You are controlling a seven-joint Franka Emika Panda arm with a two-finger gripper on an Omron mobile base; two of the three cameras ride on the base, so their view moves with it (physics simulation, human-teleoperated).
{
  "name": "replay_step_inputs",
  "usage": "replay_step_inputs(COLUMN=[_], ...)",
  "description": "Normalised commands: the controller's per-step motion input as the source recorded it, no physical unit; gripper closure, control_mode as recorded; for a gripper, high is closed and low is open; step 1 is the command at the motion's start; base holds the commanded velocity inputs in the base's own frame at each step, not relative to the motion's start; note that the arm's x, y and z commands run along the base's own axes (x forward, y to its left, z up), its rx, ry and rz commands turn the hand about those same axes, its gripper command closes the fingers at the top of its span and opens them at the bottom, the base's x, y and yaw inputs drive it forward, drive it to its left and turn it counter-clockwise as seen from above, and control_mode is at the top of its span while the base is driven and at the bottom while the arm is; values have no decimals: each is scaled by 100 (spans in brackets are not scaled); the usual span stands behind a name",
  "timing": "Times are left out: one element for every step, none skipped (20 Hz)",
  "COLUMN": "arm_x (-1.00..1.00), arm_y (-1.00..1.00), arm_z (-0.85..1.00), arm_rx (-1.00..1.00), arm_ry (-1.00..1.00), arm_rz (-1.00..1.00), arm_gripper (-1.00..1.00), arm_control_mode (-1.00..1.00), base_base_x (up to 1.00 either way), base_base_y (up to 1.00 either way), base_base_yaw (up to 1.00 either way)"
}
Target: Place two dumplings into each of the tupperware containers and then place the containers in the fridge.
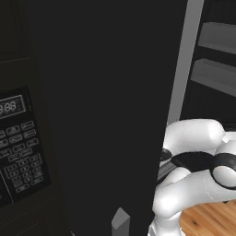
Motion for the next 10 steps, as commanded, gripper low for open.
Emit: replay_step_inputs(arm_x=[76, 76, 76, 79, 79, 78, 79, 76, 66, 58], arm_y=[11, 18, 22, 24, 24, 24, 26, 29, 29, 31], arm_z=[0, 13, 16, 17, 20, 23, 23, 28, 36, 45], arm_rx=[-5, -6, -7, -9, -11, -13, -14, -16, -18, -19], arm_ry=[10, 12, 13, 14, 15, 16, 19, 23, 25, 24], arm_rz=[50, 47, 45, 45, 45, 44, 44, 44, 45, 47], arm_gripper=[100, 100, 100, 100, 100, 100, 100, 100, 100, 100], arm_control_mode=[-100, -100, -100, -100, -100, -100, -100, -100, -100, -100], base_base_x=[0, 0, 0, 0, 0, 0, 0, 0, 0, 0], base_base_y=[0, 0, 0, 0, 0, 0, 0, 0, 0, 0], base_base_yaw=[0, 0, 0, 0, 0, 0, 0, 0, 0, 0])
